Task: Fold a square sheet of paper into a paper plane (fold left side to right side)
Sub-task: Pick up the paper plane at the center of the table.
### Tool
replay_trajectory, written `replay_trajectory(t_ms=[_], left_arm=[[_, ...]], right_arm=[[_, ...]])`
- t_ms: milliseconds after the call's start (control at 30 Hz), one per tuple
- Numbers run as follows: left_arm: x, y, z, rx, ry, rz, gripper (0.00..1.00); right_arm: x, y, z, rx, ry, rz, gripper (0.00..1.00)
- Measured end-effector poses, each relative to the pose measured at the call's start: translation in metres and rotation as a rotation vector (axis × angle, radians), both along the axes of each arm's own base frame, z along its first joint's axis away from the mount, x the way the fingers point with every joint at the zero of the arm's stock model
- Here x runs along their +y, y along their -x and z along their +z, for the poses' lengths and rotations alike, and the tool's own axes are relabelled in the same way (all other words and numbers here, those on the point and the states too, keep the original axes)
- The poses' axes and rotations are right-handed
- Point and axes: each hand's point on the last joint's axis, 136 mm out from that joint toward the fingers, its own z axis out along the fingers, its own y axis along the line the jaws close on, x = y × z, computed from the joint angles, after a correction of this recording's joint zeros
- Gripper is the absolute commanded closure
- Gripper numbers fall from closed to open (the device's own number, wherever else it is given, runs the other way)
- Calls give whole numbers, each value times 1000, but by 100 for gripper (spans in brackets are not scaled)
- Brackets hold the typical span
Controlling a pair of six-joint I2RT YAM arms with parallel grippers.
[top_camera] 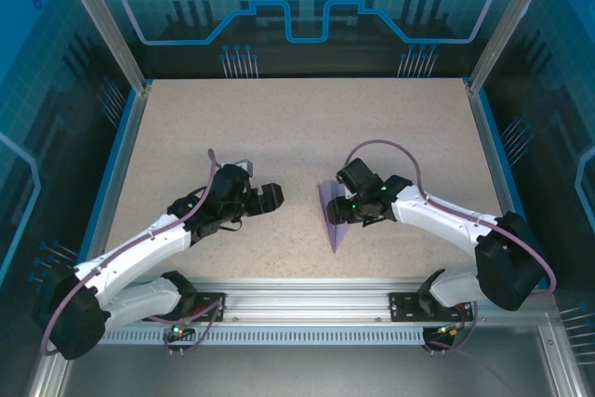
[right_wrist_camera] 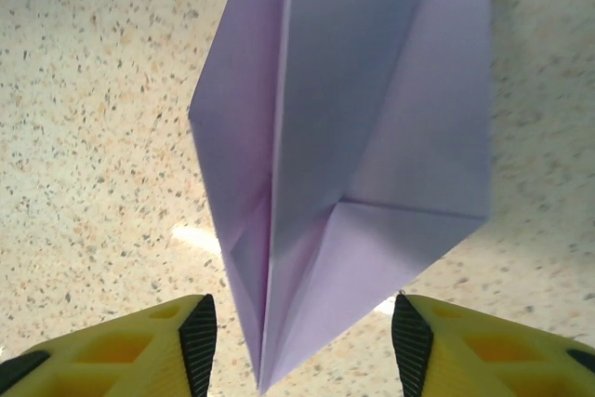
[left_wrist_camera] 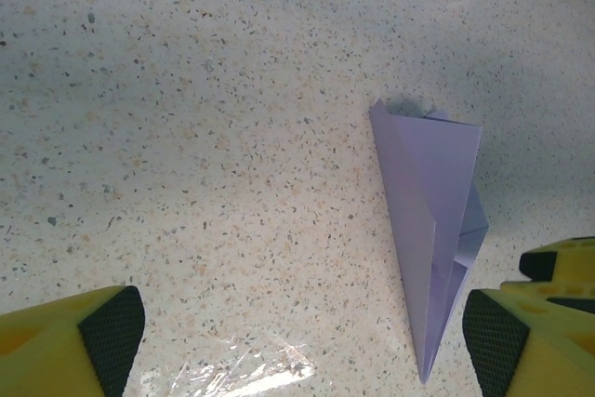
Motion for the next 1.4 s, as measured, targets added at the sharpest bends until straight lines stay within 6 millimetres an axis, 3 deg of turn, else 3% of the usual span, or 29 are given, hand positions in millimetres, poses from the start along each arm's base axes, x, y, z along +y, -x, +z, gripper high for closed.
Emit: replay_trajectory(t_ms=[233, 633, 1000, 1167, 1300, 1400], left_arm=[[0, 0, 4, -11, 6, 1, 6], [2, 0, 5, -18, 5, 6, 6], [2, -1, 5, -19, 3, 9, 5], [2, -1, 5, -19, 2, 9, 5], [2, 0, 5, -18, 0, 8, 4], [3, 1, 5, -19, -6, 2, 3]], right_arm=[[6, 11, -23, 86, 23, 11, 45], [11, 13, -38, 124, 36, 10, 58], [12, 13, -51, 150, 53, 6, 64], [11, 17, -60, 178, 76, 5, 73], [17, 10, -54, 162, 61, 3, 88], [21, 6, -49, 149, 54, 6, 90]])
